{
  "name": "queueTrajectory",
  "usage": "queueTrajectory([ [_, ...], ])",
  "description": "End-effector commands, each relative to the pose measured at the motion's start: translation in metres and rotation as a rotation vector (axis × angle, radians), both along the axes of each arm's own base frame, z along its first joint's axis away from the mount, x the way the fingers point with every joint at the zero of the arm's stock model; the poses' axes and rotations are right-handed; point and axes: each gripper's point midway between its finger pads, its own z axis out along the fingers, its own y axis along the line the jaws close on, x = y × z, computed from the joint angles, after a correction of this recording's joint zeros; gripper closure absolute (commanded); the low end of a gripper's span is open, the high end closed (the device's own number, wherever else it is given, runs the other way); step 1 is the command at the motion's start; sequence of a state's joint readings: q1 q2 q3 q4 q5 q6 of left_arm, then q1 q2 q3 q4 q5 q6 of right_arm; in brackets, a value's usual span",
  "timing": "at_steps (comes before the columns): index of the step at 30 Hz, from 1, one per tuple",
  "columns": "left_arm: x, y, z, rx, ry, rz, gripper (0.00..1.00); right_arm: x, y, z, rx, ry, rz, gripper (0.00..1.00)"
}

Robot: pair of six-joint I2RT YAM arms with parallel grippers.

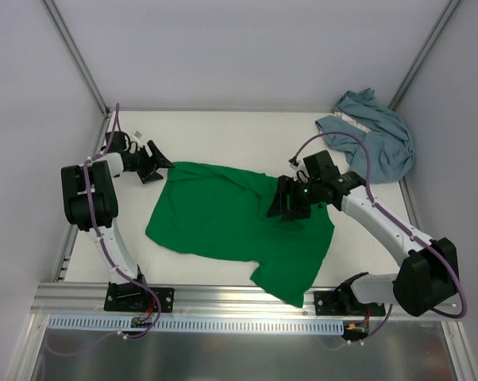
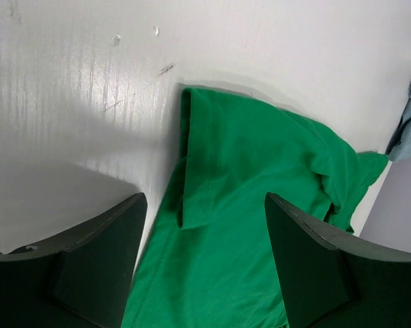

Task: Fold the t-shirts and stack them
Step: Fold the flattened tshirt in 1/3 of the way

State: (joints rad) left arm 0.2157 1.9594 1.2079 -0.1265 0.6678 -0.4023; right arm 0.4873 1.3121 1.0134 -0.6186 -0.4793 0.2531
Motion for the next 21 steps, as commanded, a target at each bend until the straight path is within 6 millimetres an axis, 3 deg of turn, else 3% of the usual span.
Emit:
queueTrajectory([
  [1,0.022,-0.003,0.015,-0.034,-0.082,-0.015,0.29,-0.001,-0.001,0.006,0.011,-0.002,0.0,0.37],
  [10,0.042,-0.007,0.018,-0.052,-0.125,-0.026,0.32,-0.002,-0.003,0.002,0.007,0.015,-0.001,0.37],
  [12,0.046,-0.01,0.019,-0.062,-0.125,-0.03,0.35,-0.003,-0.004,0.001,0.002,0.018,-0.001,0.36],
  [16,0.049,-0.02,0.019,-0.077,-0.123,-0.054,0.53,-0.003,-0.005,-0.001,-0.007,0.025,-0.005,0.36],
  [21,0.048,-0.025,0.014,-0.081,-0.102,-0.065,0.54,-0.003,-0.006,-0.002,-0.01,0.026,-0.007,0.36],
])
